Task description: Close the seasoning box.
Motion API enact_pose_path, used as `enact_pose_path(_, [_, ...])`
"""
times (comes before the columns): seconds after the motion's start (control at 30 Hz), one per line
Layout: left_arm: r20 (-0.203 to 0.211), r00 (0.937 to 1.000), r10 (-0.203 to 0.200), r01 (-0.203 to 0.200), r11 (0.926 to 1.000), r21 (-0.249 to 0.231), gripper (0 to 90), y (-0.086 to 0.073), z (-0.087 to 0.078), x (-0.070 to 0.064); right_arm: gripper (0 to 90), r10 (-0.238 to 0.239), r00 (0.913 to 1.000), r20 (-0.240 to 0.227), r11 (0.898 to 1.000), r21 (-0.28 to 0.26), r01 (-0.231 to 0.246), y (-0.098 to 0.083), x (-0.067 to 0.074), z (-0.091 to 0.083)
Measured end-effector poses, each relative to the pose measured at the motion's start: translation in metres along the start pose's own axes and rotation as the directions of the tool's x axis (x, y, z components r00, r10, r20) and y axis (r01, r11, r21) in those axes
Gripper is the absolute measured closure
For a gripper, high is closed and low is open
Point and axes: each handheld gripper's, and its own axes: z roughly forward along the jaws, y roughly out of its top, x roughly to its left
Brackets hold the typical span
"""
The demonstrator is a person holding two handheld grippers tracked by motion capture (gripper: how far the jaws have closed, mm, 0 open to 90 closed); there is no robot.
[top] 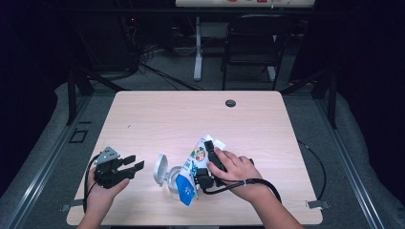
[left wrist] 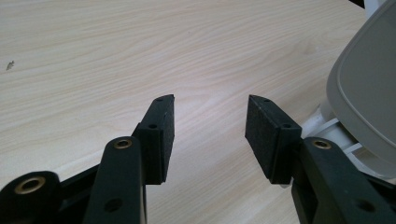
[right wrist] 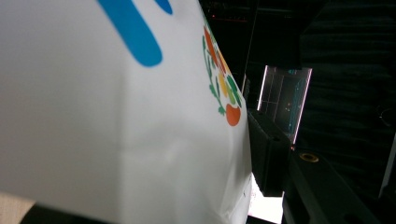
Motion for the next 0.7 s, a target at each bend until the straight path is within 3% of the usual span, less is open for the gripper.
enact_pose_path(0.7, [0.001,1.0000,0.001,-0.001,1.0000,-0.002,53.1,0.0003,-0.0005,-0.0001,61.7,-0.017,0.9998,0.010,1.000,0.000,0.017,0.0005,-0.0023,0.0006])
